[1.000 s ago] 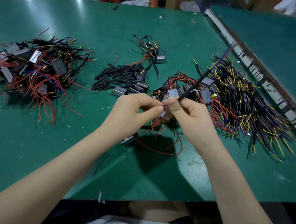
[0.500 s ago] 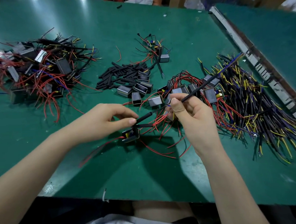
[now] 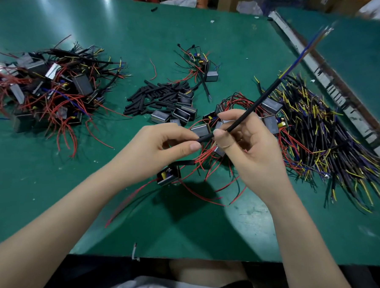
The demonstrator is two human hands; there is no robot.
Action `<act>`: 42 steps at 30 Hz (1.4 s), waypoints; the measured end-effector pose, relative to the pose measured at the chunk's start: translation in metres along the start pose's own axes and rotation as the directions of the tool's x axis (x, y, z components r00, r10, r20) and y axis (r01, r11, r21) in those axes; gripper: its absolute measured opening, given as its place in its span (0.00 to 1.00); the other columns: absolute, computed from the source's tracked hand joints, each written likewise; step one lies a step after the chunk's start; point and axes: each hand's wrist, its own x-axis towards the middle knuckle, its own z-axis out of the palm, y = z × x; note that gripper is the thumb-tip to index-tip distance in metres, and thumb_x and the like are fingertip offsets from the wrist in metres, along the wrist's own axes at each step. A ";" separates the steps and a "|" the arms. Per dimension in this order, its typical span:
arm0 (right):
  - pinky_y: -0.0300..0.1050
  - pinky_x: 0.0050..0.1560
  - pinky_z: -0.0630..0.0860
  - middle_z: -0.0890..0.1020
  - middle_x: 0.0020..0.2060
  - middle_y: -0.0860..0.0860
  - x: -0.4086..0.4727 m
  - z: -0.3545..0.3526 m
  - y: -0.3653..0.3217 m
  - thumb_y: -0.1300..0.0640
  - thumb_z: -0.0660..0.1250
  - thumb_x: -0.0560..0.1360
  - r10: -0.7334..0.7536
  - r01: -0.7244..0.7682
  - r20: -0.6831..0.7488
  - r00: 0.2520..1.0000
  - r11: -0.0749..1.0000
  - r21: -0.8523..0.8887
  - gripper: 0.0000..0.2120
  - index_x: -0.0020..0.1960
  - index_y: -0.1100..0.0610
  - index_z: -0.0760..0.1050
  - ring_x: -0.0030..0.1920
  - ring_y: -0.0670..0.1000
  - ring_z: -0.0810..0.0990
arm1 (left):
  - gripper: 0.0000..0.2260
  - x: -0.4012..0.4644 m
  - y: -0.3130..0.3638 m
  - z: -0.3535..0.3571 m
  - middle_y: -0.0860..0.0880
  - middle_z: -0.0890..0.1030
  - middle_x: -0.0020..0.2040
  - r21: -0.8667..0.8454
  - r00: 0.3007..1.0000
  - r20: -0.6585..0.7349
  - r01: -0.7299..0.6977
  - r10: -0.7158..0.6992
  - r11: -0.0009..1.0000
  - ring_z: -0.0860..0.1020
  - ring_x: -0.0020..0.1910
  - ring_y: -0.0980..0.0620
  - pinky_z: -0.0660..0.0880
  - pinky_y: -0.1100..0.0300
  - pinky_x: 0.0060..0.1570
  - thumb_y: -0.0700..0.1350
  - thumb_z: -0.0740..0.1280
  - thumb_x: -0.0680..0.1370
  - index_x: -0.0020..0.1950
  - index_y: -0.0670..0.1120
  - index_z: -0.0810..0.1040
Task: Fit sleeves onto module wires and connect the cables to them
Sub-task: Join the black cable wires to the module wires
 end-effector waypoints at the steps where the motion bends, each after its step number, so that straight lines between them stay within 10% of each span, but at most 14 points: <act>1: 0.53 0.44 0.75 0.79 0.41 0.38 0.000 -0.001 -0.001 0.53 0.66 0.76 -0.005 0.005 0.011 1.000 1.000 -0.008 0.08 0.52 0.41 0.72 0.40 0.51 0.78 | 0.08 -0.001 0.001 0.000 0.54 0.77 0.36 0.001 1.000 -0.013 -0.008 0.008 1.000 0.74 0.36 0.62 0.69 0.68 0.39 0.54 0.67 0.74 0.49 0.54 0.81; 10: 0.29 0.41 0.72 0.81 0.39 0.43 0.003 -0.003 0.000 0.53 0.61 0.79 0.127 -0.114 -0.054 0.990 0.975 0.190 0.05 0.51 0.52 0.74 0.38 0.38 0.78 | 0.09 0.002 0.011 0.003 0.54 0.75 0.37 0.168 0.986 -0.111 -0.105 0.124 0.980 0.71 0.36 0.61 0.63 0.75 0.36 0.48 0.67 0.75 0.50 0.46 0.84; 22: 0.30 0.33 0.72 0.82 0.31 0.45 0.004 0.001 -0.001 0.53 0.66 0.75 0.293 -0.225 -0.163 0.942 0.913 0.341 0.07 0.46 0.57 0.79 0.30 0.41 0.77 | 0.10 -0.001 0.005 0.002 0.53 0.75 0.50 0.187 0.976 -0.188 -0.078 0.114 0.979 0.73 0.51 0.63 0.65 0.74 0.50 0.56 0.64 0.76 0.54 0.53 0.76; 28: 0.30 0.31 0.71 0.82 0.30 0.47 0.002 0.003 0.003 0.58 0.66 0.77 0.359 -0.252 -0.228 0.905 0.884 0.393 0.07 0.42 0.58 0.78 0.29 0.41 0.76 | 0.14 -0.022 -0.017 0.002 0.50 0.74 0.52 0.383 0.993 -0.092 -0.029 0.070 0.923 0.73 0.54 0.47 0.68 0.52 0.57 0.59 0.67 0.73 0.54 0.53 0.81; 42: 0.31 0.41 0.71 0.80 0.34 0.42 0.000 0.003 0.000 0.50 0.67 0.72 0.138 -0.068 -0.268 0.954 0.965 0.254 0.05 0.43 0.51 0.77 0.36 0.38 0.75 | 0.03 -0.011 -0.016 0.022 0.52 0.79 0.44 0.101 0.988 -0.150 -0.030 0.045 0.994 0.75 0.44 0.60 0.65 0.75 0.45 0.46 0.66 0.76 0.48 0.48 0.78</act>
